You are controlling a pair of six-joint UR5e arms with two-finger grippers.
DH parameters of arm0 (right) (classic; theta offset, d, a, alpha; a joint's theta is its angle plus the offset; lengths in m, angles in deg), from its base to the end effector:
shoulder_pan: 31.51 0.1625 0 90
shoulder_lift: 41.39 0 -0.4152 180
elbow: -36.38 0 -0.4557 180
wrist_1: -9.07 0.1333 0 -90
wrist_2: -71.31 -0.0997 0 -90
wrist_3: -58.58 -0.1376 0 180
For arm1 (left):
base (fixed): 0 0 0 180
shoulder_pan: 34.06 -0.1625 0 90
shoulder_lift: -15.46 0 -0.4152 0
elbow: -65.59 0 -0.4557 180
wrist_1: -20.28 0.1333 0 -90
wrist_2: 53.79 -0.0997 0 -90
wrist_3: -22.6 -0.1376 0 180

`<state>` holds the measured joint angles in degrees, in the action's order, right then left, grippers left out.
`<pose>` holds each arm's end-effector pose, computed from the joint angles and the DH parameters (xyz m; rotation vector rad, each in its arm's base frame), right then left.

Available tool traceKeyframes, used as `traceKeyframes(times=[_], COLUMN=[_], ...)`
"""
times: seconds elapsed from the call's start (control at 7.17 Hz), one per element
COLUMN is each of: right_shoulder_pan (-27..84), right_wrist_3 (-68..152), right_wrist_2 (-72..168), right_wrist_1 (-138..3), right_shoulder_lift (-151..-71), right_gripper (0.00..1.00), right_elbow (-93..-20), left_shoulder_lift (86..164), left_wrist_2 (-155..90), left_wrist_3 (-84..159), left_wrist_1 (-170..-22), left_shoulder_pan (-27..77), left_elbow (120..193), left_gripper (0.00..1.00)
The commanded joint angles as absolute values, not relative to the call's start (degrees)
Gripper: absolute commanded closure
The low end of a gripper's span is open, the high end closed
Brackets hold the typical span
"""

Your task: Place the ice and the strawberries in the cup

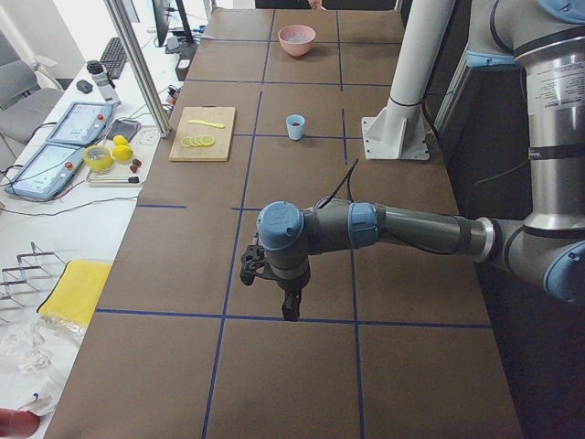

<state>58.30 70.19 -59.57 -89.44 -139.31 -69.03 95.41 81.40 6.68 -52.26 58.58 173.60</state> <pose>0.0416 -0.4926 0.6201 0.0541 -0.7128 -0.1908 -0.0569 -0.4590 0.6203 -0.0282 0.8026 0.1538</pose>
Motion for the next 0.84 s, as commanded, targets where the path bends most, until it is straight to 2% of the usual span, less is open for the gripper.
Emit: traceKeyframes(times=[0.0, 0.42, 0.7], right_shoulder_pan=[58.4, 58.4, 58.6], right_wrist_3=[70.2, 70.4, 70.1], right_wrist_2=[-61.8, -61.6, -61.5], right_wrist_1=[-89.8, -89.3, -89.4], right_shoulder_lift=[-140.3, -147.8, -148.3], right_gripper=[0.0, 0.0, 0.0], right_elbow=[-70.1, -74.0, -73.7], left_shoulder_lift=[95.5, 95.2, 93.9], left_wrist_2=[81.2, 81.1, 81.1], left_wrist_3=[6.6, 6.6, 6.7], left_wrist_1=[-52.1, -51.8, -51.8], left_shoulder_pan=[58.5, 58.5, 58.3], left_elbow=[174.0, 173.3, 173.3], left_gripper=[0.0, 0.0, 0.0])
